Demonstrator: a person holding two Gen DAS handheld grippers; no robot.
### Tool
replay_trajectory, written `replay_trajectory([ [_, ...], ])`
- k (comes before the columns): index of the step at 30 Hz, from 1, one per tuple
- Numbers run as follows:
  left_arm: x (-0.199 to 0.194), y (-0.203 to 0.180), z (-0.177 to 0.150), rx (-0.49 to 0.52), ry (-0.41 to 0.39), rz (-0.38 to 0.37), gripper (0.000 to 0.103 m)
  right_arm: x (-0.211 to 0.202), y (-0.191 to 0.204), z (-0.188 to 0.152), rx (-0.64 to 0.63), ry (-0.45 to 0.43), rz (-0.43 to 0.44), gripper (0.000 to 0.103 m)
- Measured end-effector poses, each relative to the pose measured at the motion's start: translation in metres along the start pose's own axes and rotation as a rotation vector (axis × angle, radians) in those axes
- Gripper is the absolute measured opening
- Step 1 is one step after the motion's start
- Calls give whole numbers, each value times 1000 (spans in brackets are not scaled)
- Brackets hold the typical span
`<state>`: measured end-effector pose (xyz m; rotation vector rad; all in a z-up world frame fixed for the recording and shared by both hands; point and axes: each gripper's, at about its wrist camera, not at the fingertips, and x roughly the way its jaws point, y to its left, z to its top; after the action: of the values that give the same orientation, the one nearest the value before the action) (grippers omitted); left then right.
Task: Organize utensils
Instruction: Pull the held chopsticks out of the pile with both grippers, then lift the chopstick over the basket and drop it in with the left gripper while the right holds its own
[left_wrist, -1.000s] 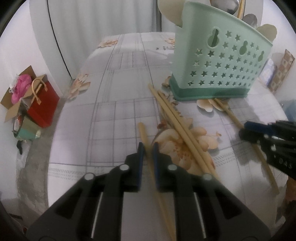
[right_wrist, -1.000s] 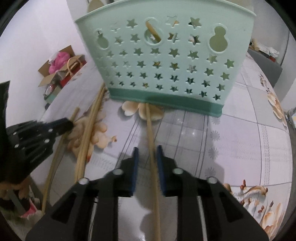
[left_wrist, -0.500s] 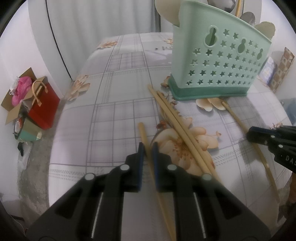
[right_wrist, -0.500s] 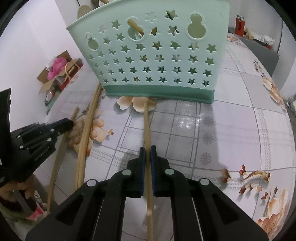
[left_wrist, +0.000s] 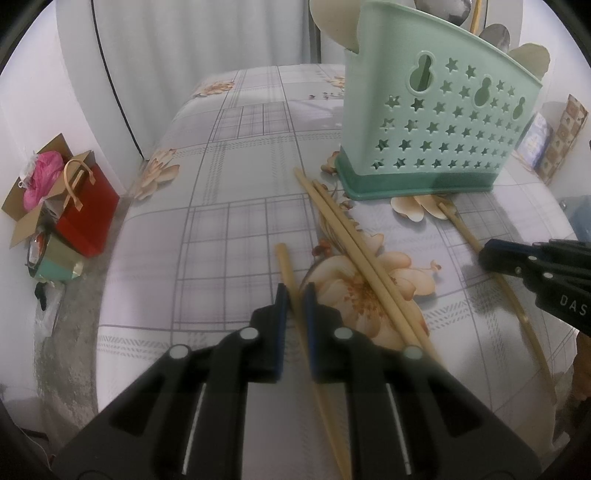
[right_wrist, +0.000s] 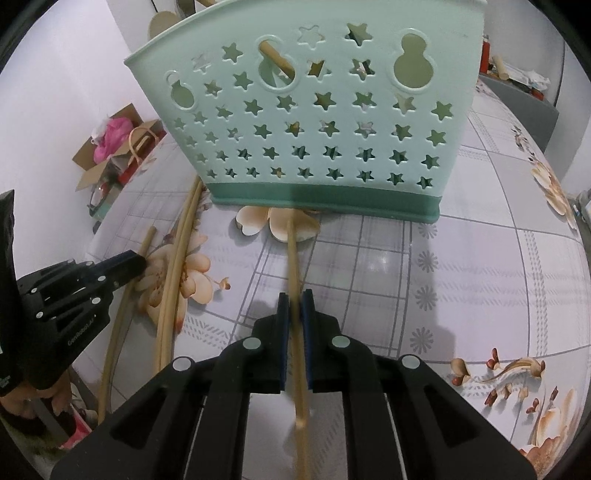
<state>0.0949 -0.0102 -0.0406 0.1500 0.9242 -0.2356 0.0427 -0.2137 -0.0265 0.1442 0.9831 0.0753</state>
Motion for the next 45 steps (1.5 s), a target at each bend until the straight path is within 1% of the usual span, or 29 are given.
replay_trajectory([
  [2, 0, 0, 0, 1, 0, 0, 8, 1, 3, 2, -6, 0, 2, 15],
  [5, 0, 0, 0, -1, 1, -1, 8, 3, 7, 4, -18, -4, -8, 18],
  [19, 2, -3, 1, 0, -3, 1, 8, 6, 9, 4, -9, -19, -17, 18],
  [27, 9, 3, 7, -9, -16, -19, 8, 6, 7, 4, -3, -20, -24, 18],
  [31, 12, 6, 10, -13, -21, -39, 7, 6, 8, 4, 3, -23, -29, 18],
  [34, 12, 13, 12, -56, -21, -75, 5, 7, 8, 5, 5, -23, -31, 18],
  [36, 6, 17, 12, -81, -44, -109, 5, 7, 7, 5, 6, -23, -29, 18],
  [40, -10, 19, 14, -95, -95, -152, 5, 7, 9, 6, -1, -26, -36, 18],
  [45, -27, 28, 21, -130, -137, -209, 5, 9, 12, 9, -9, -28, -47, 18],
])
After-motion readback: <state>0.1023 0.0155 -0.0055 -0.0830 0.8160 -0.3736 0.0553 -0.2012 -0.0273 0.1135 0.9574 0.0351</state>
